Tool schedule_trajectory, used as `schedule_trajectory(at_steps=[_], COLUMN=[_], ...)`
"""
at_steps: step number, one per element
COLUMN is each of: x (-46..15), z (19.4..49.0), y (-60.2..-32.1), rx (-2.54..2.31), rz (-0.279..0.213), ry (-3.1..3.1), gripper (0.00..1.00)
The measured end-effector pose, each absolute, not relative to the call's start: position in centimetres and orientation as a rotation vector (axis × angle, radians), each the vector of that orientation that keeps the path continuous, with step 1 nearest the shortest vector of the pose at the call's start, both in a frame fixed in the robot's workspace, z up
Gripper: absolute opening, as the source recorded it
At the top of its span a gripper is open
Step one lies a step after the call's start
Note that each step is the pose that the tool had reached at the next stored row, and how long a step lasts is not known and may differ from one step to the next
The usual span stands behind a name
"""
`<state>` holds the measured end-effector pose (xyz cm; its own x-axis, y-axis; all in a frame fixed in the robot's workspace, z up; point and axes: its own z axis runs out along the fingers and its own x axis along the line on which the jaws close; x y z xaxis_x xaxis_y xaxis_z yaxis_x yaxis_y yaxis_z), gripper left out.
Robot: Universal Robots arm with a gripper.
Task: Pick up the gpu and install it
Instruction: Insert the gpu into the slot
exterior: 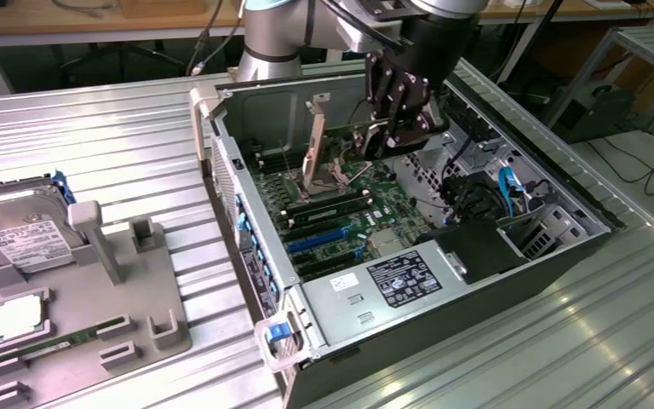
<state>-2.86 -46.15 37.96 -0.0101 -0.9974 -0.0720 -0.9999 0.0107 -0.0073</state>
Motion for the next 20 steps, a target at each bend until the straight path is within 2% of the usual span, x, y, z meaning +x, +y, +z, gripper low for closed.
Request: schedule_trajectory(at_steps=[20], x=[-3.3], z=[36.1], y=[-46.3], rx=[-2.18], rz=[0.066], ry=[2.174], gripper=[0.28])
